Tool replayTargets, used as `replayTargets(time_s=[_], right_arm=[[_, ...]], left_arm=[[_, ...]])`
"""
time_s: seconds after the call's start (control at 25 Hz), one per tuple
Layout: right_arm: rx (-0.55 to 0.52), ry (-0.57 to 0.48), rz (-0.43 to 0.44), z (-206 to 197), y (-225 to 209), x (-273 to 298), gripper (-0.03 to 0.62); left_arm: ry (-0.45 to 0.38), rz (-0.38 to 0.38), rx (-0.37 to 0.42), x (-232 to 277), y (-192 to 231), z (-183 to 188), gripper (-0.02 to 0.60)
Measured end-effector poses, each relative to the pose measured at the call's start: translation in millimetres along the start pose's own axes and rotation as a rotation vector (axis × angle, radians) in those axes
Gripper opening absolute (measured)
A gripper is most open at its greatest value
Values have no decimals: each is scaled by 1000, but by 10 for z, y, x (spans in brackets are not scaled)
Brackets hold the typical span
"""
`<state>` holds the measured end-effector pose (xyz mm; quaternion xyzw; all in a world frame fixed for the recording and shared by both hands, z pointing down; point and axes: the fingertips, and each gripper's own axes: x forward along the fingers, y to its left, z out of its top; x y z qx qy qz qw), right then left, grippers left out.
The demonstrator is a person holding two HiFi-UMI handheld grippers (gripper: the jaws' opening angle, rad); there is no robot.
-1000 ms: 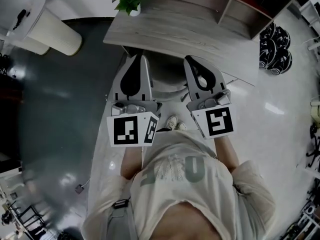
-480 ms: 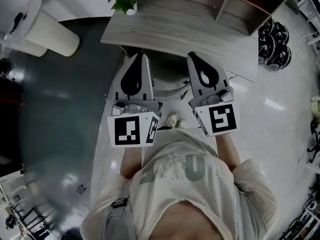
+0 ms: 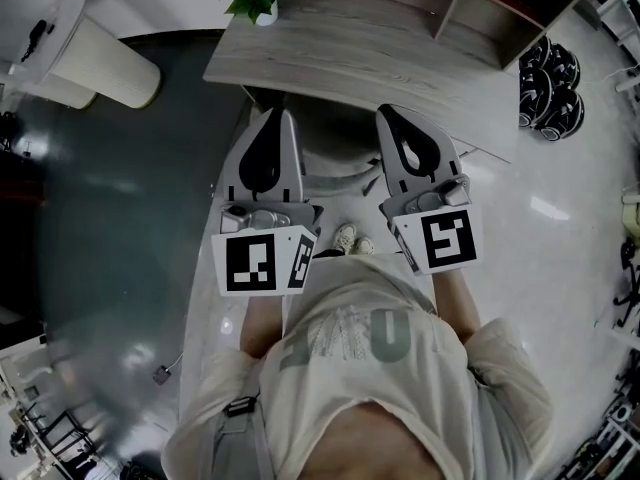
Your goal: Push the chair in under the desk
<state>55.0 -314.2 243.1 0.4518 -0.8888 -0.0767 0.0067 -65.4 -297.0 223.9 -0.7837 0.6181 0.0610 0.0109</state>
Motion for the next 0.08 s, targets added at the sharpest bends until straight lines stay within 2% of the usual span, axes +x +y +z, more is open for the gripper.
replayTargets(time_s=[0.08], right_arm=[[-9, -2, 1, -4, -9, -12, 17]], left_arm=[[-2, 0, -5, -17, 7, 2, 14]])
